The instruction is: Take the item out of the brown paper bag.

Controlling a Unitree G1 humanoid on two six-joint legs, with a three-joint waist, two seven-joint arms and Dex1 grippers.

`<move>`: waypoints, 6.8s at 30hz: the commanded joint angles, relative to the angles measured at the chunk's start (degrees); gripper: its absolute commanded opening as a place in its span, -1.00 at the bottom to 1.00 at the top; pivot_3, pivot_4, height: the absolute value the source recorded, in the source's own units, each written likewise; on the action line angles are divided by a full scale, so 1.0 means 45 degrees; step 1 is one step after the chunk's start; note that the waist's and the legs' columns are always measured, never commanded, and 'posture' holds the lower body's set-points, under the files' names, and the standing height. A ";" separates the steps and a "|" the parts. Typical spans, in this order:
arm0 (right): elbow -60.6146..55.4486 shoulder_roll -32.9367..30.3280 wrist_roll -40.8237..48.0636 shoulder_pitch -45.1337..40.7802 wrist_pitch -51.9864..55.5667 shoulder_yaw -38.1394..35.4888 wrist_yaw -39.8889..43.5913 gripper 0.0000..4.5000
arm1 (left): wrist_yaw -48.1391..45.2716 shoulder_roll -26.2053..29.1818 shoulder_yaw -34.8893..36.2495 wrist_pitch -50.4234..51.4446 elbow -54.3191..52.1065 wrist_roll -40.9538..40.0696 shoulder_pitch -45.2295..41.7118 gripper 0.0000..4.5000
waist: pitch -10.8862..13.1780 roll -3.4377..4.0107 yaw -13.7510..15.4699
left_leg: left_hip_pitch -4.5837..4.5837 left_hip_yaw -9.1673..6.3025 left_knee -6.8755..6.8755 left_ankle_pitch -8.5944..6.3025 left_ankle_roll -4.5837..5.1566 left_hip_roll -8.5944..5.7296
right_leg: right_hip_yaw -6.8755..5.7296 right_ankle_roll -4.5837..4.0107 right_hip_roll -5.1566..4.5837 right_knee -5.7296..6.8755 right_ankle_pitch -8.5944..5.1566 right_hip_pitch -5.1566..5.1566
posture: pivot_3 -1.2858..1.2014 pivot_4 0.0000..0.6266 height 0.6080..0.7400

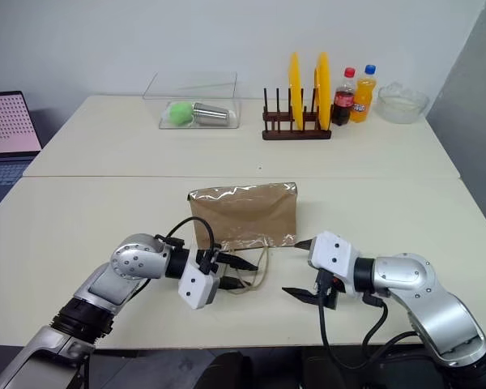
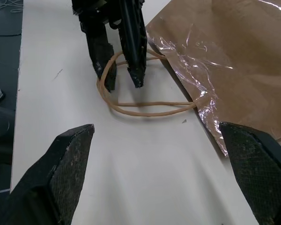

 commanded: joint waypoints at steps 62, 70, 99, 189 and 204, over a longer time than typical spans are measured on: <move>0.8286 0.3716 -0.9068 -0.3911 -0.7535 0.7117 0.0475 -0.99 | 0.3406 -0.2533 0.2516 1.0179 0.2473 -0.1904 -0.7067 -1.00 | -0.0016 -0.0020 -0.0035 | 0.0028 -0.0039 0.0040 0.0007 -0.0011 -0.0013 | -0.0018 -0.0065 0.0008 0.0019 0.0040 0.0043 | 0.03 -0.52 1.00; 0.8325 0.3556 -0.9439 -0.3582 -0.7709 0.7271 0.0751 -0.99 | 0.3901 -0.2846 0.2582 0.9791 0.5169 -0.1359 -0.9044 -1.00 | -0.0021 -0.0026 -0.0025 | 0.0027 -0.0044 0.0047 0.0009 -0.0015 -0.0016 | -0.0021 -0.0064 0.0007 0.0018 0.0040 0.0047 | 0.03 -0.52 1.00; 0.8507 0.3386 -0.9606 -0.3477 -0.8196 0.7072 0.0913 -0.99 | 0.5155 -0.2987 0.3156 0.7321 0.9266 -0.0570 -1.1822 -1.00 | -0.0054 -0.0014 -0.0047 | 0.0107 -0.0036 0.0025 0.0008 -0.0015 -0.0021 | -0.0014 0.0004 0.0002 0.0008 0.0000 0.0120 | 0.03 -0.52 1.00; 1.7257 0.7839 -0.8402 -1.2986 -0.6085 0.5345 -0.2944 0.99 | 0.2427 -0.1847 0.4945 1.3879 0.2591 -0.4396 -0.9229 -1.00 | -0.0034 -0.0014 -0.0367 | -0.0061 -0.0020 0.0140 0.0029 -0.0054 -0.0026 | 0.0028 -0.0071 -0.0004 0.0195 0.0039 -0.0092 | 0.03 -0.52 1.00; 2.2738 0.9026 -0.9072 -1.4428 -0.7896 0.5438 -0.3387 0.91 | 0.2527 -0.1745 0.4938 1.4125 0.1782 -0.4486 -0.8764 -1.00 | -0.0033 -0.0011 -0.0376 | -0.0058 -0.0015 0.0137 0.0030 -0.0057 -0.0026 | 0.0035 -0.0072 -0.0005 0.0198 0.0039 -0.0095 | 0.03 -0.52 1.00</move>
